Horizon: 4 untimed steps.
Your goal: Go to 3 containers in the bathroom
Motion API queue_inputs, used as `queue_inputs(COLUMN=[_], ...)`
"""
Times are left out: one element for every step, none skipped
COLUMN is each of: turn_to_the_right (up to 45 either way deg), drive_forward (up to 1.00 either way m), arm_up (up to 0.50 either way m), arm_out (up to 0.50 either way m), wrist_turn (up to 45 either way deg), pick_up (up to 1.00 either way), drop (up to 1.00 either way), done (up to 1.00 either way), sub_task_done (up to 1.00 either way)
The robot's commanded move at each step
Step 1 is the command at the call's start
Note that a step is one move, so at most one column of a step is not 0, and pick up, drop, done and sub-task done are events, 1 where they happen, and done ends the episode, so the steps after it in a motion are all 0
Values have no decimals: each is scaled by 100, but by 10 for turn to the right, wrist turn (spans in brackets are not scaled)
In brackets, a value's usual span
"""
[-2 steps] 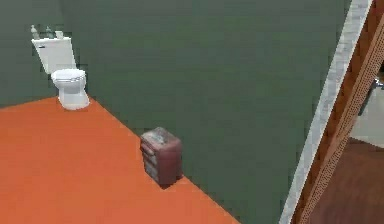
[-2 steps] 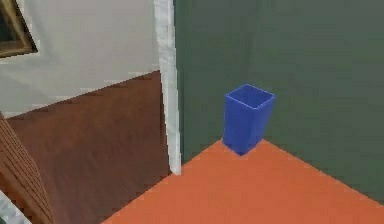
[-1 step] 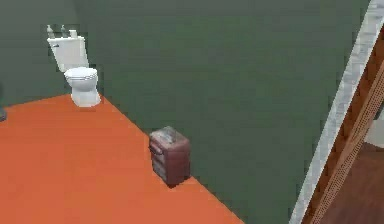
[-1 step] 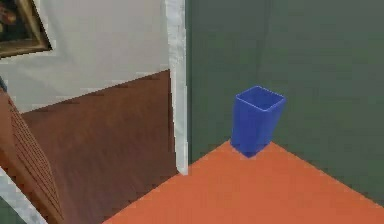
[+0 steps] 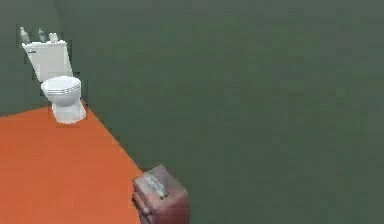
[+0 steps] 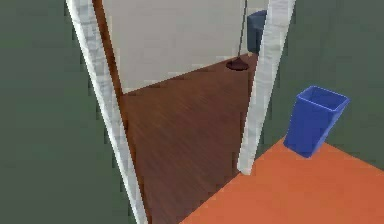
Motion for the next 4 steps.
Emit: queue_inputs(turn_to_the_right=[-120,0,-450,-90], drive_forward=[0,0,0,0], arm_up=[0,0,0,0], arm_out=[0,0,0,0], wrist_turn=[0,0,0,0], pick_up=[0,0,0,0], drop=[0,0,0,0], done=[0,0,0,0], sub_task_done=[0,100,0,0])
